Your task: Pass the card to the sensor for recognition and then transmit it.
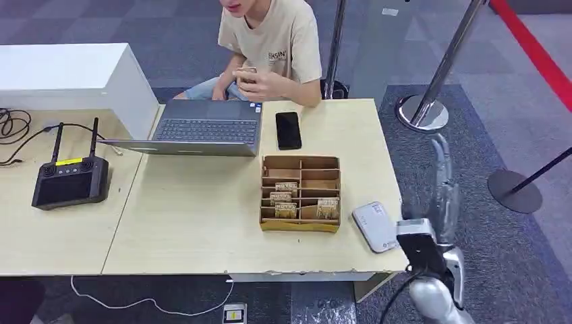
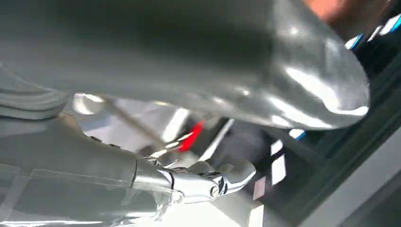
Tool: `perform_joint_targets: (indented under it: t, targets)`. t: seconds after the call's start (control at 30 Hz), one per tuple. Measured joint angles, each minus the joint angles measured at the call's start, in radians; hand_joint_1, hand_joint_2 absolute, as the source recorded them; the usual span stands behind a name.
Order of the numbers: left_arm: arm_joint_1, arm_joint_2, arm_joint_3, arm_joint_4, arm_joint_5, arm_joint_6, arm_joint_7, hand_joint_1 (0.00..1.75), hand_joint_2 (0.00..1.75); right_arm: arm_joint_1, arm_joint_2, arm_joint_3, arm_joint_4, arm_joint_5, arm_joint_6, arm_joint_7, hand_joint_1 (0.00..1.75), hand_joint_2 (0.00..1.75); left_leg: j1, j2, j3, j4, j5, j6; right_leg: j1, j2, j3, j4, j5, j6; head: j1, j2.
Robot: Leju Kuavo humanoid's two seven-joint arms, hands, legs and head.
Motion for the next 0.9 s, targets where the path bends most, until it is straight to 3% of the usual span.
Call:
perform_joint_targets:
  t: [0.13, 0.33, 0.57, 0.77, 0.87, 0.9]
  targets:
    - [0.0, -0.005, 0.009, 0.0, 0.004, 0.004, 0.008, 0.0, 1.75, 0.063, 0.075, -0.182, 0.035, -0.087, 0.0, -0.084, 0.0, 0.0, 0.0, 0.001, 0.0, 0.0, 0.0, 0.0, 0.0, 0.0, 0.0, 0.0, 0.0, 0.0, 0.0, 0.0]
    - [-0.001, -0.011, 0.016, 0.0, 0.016, 0.01, 0.006, 0.0, 1.75, 0.073, 0.149, -0.408, 0.184, -0.147, 0.0, -0.164, 0.0, 0.0, 0.0, 0.002, 0.001, 0.0, 0.0, 0.0, -0.001, 0.0, 0.0, 0.0, 0.001, 0.0, 0.0, 0.0]
    - [-0.003, -0.023, 0.035, 0.0, 0.034, 0.01, 0.004, 0.0, 1.75, -0.016, 0.171, -0.647, 0.613, -0.204, 0.003, -0.298, 0.0, 0.0, -0.001, 0.002, 0.001, 0.0, 0.0, 0.0, -0.001, 0.0, 0.0, 0.0, 0.001, 0.0, 0.001, 0.0]
    - [-0.006, -0.028, 0.039, 0.0, 0.036, 0.01, -0.001, 0.0, 1.75, -0.068, 0.175, -0.762, 0.893, -0.265, 0.012, -0.304, 0.0, 0.0, 0.0, 0.004, 0.002, 0.0, 0.0, 0.0, -0.001, 0.003, 0.0, 0.0, 0.0, 0.0, 0.0, 0.0]
    - [-0.005, -0.028, 0.041, 0.0, 0.032, 0.0, -0.008, 0.0, 1.75, -0.084, 0.174, -0.819, 1.044, -0.437, 0.141, -0.295, 0.0, 0.0, 0.0, 0.004, 0.002, 0.0, 0.0, 0.0, 0.0, 0.003, 0.0, 0.0, 0.0, 0.0, 0.0, 0.0]
    - [-0.006, -0.028, 0.041, 0.0, 0.029, -0.004, -0.013, 0.0, 1.75, -0.087, 0.175, -0.844, 1.093, -0.503, 0.193, -0.284, 0.0, 1.75, 0.0, 0.004, 0.002, 0.0, 0.0, 0.0, 0.0, 0.003, 0.0, 0.0, 0.0, 0.0, 0.0, 0.0]
